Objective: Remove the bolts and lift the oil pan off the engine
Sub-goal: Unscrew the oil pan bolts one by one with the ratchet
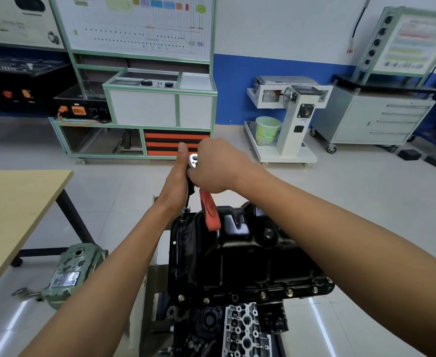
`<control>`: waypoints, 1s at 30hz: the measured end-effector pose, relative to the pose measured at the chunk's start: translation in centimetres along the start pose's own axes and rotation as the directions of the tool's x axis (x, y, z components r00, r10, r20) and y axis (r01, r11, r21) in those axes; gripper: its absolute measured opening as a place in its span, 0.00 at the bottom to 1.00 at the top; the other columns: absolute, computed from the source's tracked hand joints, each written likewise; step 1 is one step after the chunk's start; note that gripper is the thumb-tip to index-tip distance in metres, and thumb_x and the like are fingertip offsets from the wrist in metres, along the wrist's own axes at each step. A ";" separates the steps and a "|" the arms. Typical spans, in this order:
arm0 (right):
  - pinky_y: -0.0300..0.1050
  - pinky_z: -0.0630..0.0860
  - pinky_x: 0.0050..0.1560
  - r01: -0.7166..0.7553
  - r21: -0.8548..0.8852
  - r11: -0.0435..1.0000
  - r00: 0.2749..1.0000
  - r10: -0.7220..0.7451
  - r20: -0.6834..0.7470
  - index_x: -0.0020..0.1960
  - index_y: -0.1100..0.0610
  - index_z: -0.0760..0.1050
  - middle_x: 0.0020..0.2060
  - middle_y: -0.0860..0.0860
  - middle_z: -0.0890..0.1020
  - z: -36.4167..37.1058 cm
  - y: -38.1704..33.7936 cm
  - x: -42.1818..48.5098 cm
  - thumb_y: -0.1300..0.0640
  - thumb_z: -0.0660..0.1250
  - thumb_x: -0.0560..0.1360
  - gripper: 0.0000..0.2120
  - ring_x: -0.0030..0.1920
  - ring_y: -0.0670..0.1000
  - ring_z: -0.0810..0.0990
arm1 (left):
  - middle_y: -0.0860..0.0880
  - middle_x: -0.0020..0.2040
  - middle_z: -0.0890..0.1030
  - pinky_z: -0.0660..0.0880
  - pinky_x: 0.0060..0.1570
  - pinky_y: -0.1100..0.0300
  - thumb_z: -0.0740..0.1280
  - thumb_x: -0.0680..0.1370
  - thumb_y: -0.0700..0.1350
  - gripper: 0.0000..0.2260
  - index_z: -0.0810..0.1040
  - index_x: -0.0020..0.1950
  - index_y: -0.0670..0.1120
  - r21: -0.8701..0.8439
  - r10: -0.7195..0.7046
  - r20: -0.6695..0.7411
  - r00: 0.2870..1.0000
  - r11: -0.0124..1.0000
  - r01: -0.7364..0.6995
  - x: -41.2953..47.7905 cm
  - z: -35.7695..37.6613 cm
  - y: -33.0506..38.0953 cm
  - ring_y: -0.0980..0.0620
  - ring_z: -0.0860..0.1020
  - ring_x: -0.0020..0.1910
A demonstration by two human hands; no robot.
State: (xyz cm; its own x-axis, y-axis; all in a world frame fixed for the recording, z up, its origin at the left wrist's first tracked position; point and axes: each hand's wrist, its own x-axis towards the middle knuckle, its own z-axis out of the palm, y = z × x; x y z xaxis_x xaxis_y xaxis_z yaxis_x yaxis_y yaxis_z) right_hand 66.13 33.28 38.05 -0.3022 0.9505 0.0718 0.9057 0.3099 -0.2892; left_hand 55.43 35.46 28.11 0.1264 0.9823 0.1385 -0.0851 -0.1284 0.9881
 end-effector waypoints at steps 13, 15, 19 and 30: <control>0.51 0.75 0.42 0.382 -0.283 0.880 0.915 -0.402 -0.018 0.54 0.52 0.76 0.51 0.49 0.75 1.4 1.5 0.3 0.64 0.65 0.72 0.13 0.50 0.57 0.78 | 0.42 0.43 0.80 0.73 0.47 0.53 0.44 0.86 0.61 0.30 0.82 0.51 0.46 0.090 -0.068 -0.067 0.995 0.993 0.074 -0.7 -2.4 -1.6 0.47 0.75 0.43; 0.49 0.72 0.40 0.383 -0.261 0.886 0.917 -0.400 -0.010 0.53 0.51 0.78 0.47 0.46 0.73 1.3 2.0 0.5 0.63 0.65 0.71 0.13 0.47 0.56 0.76 | 0.45 0.42 0.81 0.74 0.43 0.58 0.55 0.85 0.47 0.18 0.83 0.47 0.44 0.193 -0.092 -0.200 0.976 0.972 0.132 -1.3 -3.3 -3.0 0.48 0.76 0.43; 0.48 0.73 0.41 0.307 -0.178 0.935 0.946 -0.321 -0.052 0.45 0.52 0.81 0.43 0.47 0.77 0.3 2.6 1.0 0.64 0.64 0.66 0.12 0.44 0.56 0.75 | 0.48 0.47 0.82 0.77 0.48 0.59 0.63 0.78 0.31 0.15 0.83 0.55 0.47 0.528 -0.186 -0.135 0.973 0.818 0.229 -2.4 -5.4 -5.9 0.49 0.78 0.46; 0.45 0.75 0.37 0.172 -0.111 0.979 0.981 -0.181 -0.072 0.46 0.51 0.83 0.40 0.49 0.81 -2.2 3.4 2.9 0.60 0.65 0.66 0.12 0.41 0.56 0.79 | 0.54 0.43 0.77 0.72 0.44 0.60 0.70 0.77 0.37 0.12 0.84 0.58 0.49 0.876 -0.135 -0.062 0.989 0.468 0.119 -3.0 -5.3 -8.8 0.50 0.77 0.44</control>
State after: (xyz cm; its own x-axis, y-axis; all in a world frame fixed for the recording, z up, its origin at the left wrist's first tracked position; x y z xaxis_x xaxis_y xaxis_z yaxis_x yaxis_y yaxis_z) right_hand 69.02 37.14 39.35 -0.4387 0.8781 0.1910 0.8675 0.4693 -0.1648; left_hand 50.57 34.33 18.60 0.0748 0.9972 -0.0003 0.8409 -0.0629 0.5376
